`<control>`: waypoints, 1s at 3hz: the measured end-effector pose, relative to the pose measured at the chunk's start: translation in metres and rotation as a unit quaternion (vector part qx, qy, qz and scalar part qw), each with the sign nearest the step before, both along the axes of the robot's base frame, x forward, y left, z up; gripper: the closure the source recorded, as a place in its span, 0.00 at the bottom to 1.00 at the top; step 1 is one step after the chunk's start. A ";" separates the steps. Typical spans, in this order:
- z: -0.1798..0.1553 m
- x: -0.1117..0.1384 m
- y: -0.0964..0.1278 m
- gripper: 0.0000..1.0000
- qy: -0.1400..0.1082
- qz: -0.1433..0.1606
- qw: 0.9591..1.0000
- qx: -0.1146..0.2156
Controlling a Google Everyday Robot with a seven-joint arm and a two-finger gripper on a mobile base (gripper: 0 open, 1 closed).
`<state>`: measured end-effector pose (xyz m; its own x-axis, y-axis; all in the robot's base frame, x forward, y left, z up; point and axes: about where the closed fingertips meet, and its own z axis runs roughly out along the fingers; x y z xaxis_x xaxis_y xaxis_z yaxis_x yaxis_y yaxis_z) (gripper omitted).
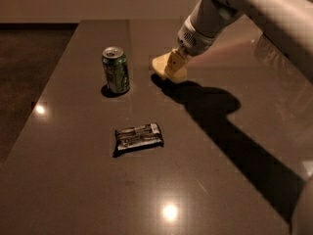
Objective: Move sponge near green can
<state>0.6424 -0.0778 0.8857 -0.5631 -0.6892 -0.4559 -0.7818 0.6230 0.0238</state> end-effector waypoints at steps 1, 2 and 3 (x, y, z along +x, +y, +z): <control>-0.006 0.000 0.033 1.00 0.009 0.043 0.999 0.011; -0.011 -0.004 0.056 1.00 0.018 0.067 0.997 0.019; -0.013 -0.009 0.065 0.82 0.020 0.067 0.997 0.016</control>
Offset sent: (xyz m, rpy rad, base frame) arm -0.0104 0.0802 -0.0128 0.0559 0.0510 0.1850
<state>0.6334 -0.0132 0.8727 -0.4842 -0.7459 -0.4574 -0.8566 0.5107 0.0740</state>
